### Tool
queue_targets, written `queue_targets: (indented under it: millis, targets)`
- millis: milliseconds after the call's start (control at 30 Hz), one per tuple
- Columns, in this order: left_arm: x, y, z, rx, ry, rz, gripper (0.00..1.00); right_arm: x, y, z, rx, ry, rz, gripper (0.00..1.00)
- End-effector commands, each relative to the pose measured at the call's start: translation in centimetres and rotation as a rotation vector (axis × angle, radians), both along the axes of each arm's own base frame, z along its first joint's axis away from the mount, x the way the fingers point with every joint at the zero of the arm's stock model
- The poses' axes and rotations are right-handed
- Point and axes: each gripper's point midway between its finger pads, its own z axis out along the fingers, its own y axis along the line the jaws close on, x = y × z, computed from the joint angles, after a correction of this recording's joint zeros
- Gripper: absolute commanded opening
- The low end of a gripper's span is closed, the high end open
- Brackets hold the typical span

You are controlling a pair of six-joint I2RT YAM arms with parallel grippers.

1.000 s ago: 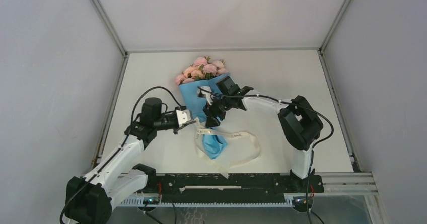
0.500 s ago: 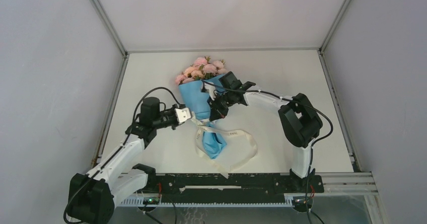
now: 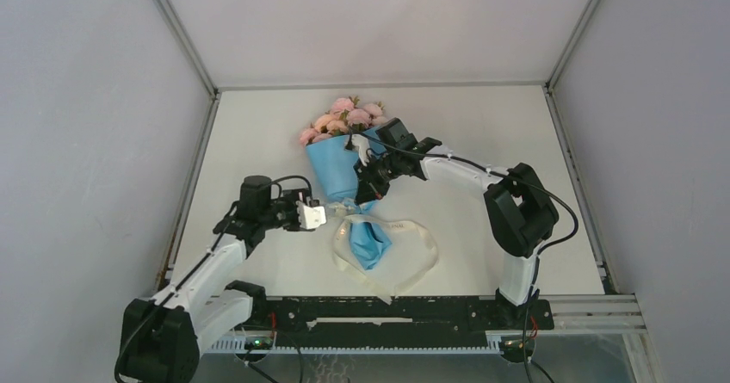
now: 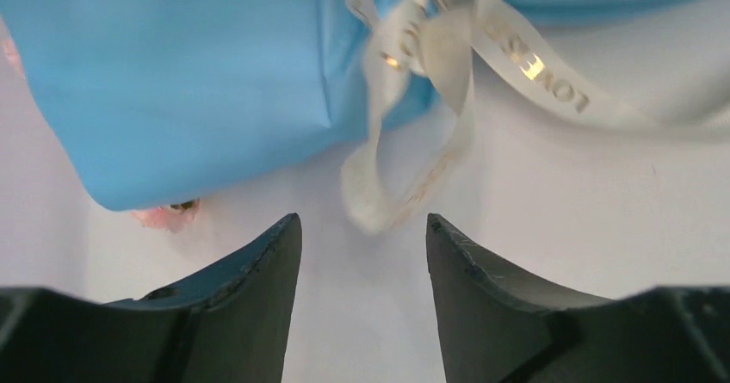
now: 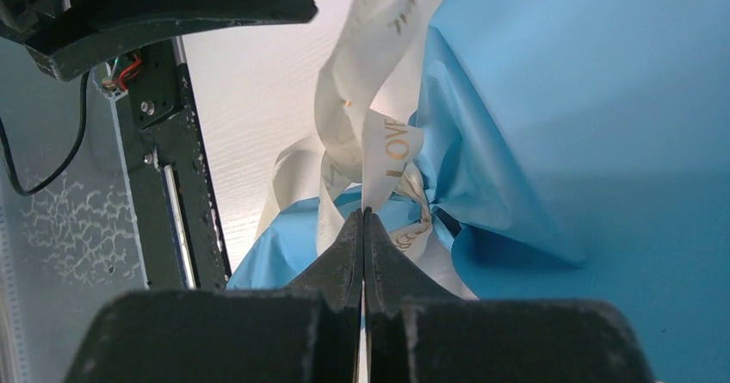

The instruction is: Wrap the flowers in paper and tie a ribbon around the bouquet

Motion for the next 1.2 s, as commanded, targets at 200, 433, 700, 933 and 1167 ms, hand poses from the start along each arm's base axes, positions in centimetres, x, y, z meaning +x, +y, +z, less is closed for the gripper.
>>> queue_targets:
  millis: [200,433,700,933,1167]
  targets:
    - [-10.9,-1.6,2.8,0.079,0.129,-0.488,0.55,0.6,0.5,0.7,0.021,0.028,-0.053,0.0]
    - [-5.5,-8.9,3.4,-0.148,0.122,-0.256,0.51,0.9,0.7,0.9,0.029,0.04,-0.077,0.0]
    - [-3.5,-10.1,0.6,-0.039,-0.059,-0.369,0.54,0.7,0.7,0.6,0.03,0.086,-0.106,0.0]
    - [-2.6,-10.2,-0.6,-0.013,-0.073,-0.338,0.42,0.8,0.5,0.8,0.038,0.115,-0.121,0.0]
    - [-1.6,-9.6,-1.2,0.054,-0.126,-0.331,0.2,0.8,0.2,1.2,0.048,0.128,-0.125,0.0]
